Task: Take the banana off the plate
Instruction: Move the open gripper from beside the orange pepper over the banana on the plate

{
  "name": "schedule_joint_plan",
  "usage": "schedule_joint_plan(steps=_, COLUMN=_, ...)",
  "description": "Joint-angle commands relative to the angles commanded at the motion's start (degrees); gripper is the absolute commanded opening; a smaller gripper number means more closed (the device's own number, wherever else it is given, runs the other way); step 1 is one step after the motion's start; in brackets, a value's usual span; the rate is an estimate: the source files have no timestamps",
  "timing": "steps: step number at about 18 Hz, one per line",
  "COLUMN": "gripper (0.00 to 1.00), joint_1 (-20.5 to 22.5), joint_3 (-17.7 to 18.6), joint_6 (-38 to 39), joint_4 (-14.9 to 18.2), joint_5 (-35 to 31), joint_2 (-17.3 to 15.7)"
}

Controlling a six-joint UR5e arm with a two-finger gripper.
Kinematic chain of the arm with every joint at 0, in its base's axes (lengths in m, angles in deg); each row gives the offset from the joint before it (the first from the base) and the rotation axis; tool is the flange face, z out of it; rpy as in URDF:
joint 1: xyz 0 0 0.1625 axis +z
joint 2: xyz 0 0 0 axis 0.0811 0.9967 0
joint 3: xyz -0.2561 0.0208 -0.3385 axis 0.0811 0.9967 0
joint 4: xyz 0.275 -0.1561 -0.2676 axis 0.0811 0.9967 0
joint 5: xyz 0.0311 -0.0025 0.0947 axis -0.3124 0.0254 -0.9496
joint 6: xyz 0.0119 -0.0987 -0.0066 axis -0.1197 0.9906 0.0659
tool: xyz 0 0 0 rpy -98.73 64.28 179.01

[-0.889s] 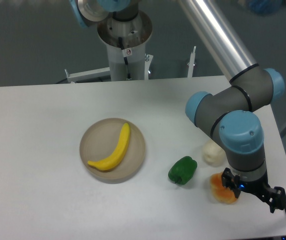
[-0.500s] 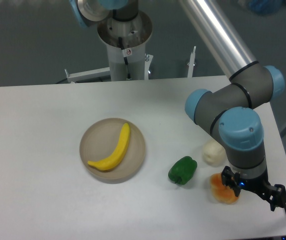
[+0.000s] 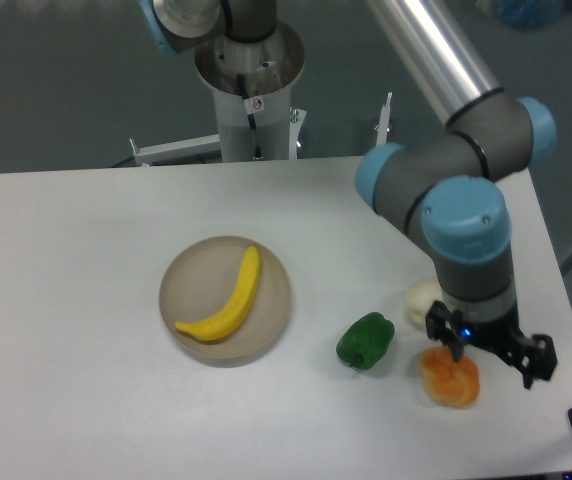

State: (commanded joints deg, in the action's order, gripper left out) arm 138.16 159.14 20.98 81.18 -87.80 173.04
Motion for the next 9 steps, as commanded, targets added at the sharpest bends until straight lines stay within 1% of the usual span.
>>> schedule_joint_plan(steps=3, gripper=1.0, joint_1=-1.14, joint_3=3.86, joint_6=2.2, joint_4=2.46, joint_5=1.66, joint_2=-3.42)
schedule_joint_plan(steps=5, gripper=1.0, joint_1=-1.41, joint_3=7.29, joint_6=6.58, joint_4=3.34, joint_5=4.64, joint_2=-6.41)
schedule_joint_plan(steps=7, gripper=1.0, joint_1=-1.76, joint_3=11.07, joint_6=10.63, joint_4=3.7, joint_5=8.86, joint_2=-9.31)
schedule_joint_plan(steps=9, gripper=1.0, joint_1=-2.02, joint_3=14.49, joint_6=13.01, joint_4=3.7, joint_5=10.63, joint_2=-11.08)
